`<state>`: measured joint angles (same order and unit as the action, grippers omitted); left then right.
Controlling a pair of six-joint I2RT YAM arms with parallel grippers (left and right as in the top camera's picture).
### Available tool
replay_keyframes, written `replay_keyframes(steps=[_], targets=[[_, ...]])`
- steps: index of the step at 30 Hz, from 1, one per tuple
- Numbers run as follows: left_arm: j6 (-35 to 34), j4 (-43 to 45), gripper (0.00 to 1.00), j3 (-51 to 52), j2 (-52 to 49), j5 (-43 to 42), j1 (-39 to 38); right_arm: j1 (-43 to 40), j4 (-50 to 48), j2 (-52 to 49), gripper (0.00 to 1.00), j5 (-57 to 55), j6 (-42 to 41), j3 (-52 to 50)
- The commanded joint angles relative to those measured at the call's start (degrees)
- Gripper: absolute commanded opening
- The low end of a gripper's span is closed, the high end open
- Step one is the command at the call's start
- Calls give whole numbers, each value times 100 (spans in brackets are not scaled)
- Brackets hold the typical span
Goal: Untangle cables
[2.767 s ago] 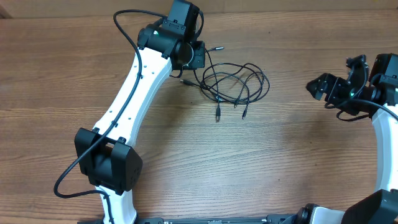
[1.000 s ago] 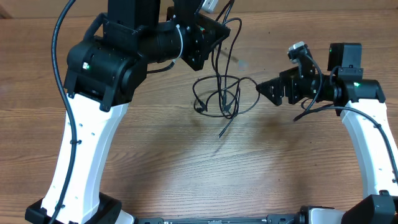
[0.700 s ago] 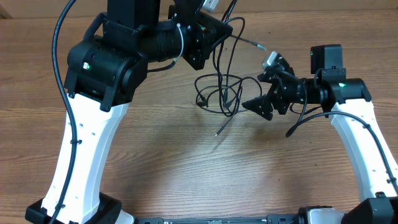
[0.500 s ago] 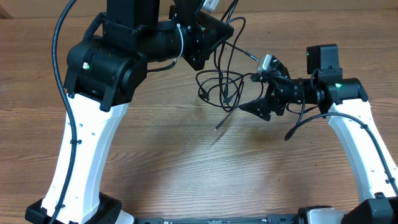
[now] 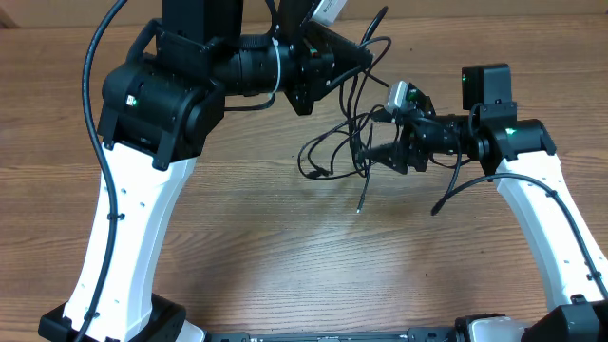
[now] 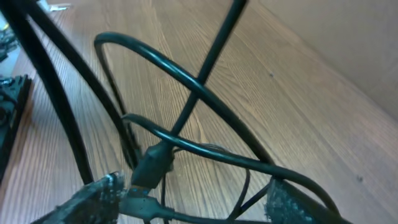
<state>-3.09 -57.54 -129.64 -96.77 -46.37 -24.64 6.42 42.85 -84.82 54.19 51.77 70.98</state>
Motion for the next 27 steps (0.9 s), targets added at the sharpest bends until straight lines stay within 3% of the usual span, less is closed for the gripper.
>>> replay_keyframes(steps=[1,18,25,27], targets=[[-186,68,4,-107,70,-219,22,35,-68,-20,76,251,11,136],[-332,59,4,-107,68,-275,24,35,-490,-20,94,247,-92,136],[-337,70,4,-107,68,-278,22,35,-507,-20,93,455,-94,136],[-334,83,4,-107,68,-278,22,35,-505,-20,85,459,-94,136]])
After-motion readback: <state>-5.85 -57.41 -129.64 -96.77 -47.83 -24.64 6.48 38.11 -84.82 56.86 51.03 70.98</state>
